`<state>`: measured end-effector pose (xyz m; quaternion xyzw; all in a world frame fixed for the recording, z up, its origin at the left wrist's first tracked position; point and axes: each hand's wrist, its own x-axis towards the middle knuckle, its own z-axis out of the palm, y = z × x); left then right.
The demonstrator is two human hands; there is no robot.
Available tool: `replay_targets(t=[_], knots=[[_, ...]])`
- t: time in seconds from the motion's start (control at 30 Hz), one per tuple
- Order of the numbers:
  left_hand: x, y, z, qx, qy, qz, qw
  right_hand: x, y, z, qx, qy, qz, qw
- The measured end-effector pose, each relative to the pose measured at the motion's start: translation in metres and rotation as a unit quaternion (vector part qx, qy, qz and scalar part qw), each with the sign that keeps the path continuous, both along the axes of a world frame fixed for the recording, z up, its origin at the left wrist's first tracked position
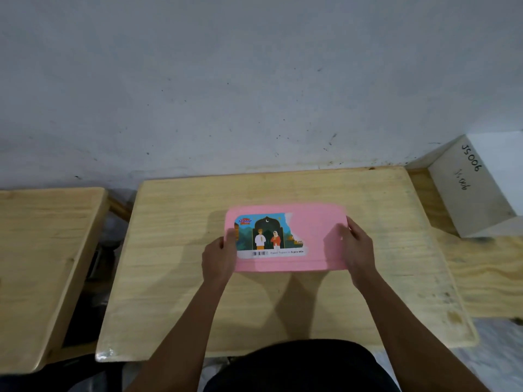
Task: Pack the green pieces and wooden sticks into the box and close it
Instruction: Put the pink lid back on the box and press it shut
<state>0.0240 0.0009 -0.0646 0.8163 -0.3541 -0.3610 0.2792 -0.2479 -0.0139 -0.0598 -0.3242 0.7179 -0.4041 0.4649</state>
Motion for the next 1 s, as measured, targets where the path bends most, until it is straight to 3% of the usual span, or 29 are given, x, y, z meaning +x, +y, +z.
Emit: replay_targets(t=[0.53,1.0], knots=[[-0.018,-0.119,0.005,-0.008,0.01,0.025,1.0,-0.022,-0.125,-0.004,-0.019,-0.023,0.027,0.999],[-0.017,-0.138,-0.003,-0.043,0.034,0.016,0.998,-0.01,-0.143,-0.018,-0.032,0.06,0.023,0.997]])
